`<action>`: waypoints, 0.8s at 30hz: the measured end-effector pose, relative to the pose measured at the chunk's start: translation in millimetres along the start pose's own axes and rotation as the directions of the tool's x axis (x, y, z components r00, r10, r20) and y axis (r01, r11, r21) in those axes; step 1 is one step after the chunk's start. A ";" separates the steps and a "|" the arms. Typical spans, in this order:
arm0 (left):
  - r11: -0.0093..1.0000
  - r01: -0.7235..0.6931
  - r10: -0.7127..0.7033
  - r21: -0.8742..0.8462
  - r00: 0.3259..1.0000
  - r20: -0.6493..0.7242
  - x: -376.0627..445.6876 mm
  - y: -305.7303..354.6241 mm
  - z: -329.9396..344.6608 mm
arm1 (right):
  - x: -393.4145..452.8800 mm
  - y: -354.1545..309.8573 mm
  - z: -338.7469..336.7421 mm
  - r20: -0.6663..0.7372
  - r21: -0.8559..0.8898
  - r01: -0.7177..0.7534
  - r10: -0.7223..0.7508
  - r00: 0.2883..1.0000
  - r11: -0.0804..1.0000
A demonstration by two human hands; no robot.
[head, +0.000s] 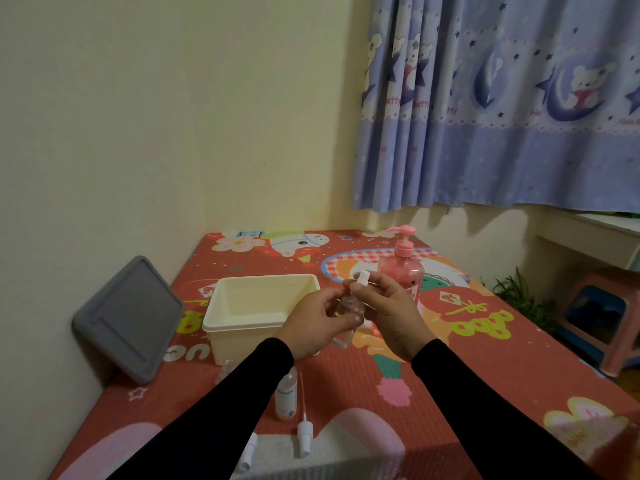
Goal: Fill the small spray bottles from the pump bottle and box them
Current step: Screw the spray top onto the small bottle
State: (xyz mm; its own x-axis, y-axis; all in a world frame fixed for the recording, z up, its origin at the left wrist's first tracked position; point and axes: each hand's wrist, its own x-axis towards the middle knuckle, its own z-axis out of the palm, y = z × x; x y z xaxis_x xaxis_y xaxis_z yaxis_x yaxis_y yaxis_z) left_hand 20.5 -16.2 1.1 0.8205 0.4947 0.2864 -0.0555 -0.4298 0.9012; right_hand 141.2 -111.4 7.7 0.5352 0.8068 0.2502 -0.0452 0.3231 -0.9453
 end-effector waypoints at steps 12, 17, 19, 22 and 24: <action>0.999 0.010 -0.011 -0.050 1.000 -0.018 -1.0 -3.4 -2.9 | 0.6 -0.3 1.8 0.014 -0.004 -0.017 0.017 1.000 1.000; 1.000 -0.007 0.011 0.028 0.991 -0.134 0.5 -6.5 -0.3 | 1.6 4.7 3.6 -0.074 -0.118 0.061 -0.071 0.995 0.991; 0.999 -0.007 0.016 0.050 0.987 -0.163 0.8 -6.0 1.7 | 2.6 6.9 5.3 -0.116 -0.111 0.064 -0.077 0.990 0.992; 0.999 -0.001 0.010 0.052 0.986 -0.167 1.0 -5.3 2.5 | 3.8 8.1 9.1 -0.166 -0.091 0.035 -0.050 0.985 0.995; 0.999 0.001 0.005 0.041 0.987 -0.159 0.6 -3.8 2.5 | 5.1 8.3 10.9 -0.167 -0.048 0.011 -0.019 0.986 0.999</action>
State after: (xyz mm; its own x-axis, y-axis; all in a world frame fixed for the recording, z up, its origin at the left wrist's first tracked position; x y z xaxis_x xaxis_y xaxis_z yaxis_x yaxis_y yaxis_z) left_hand 22.6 -16.2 -3.0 0.7196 0.6060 0.3389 -0.0311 -0.4594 0.8877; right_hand 134.3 -99.2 3.4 0.6697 0.7063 0.2295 0.0010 0.3082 -0.9513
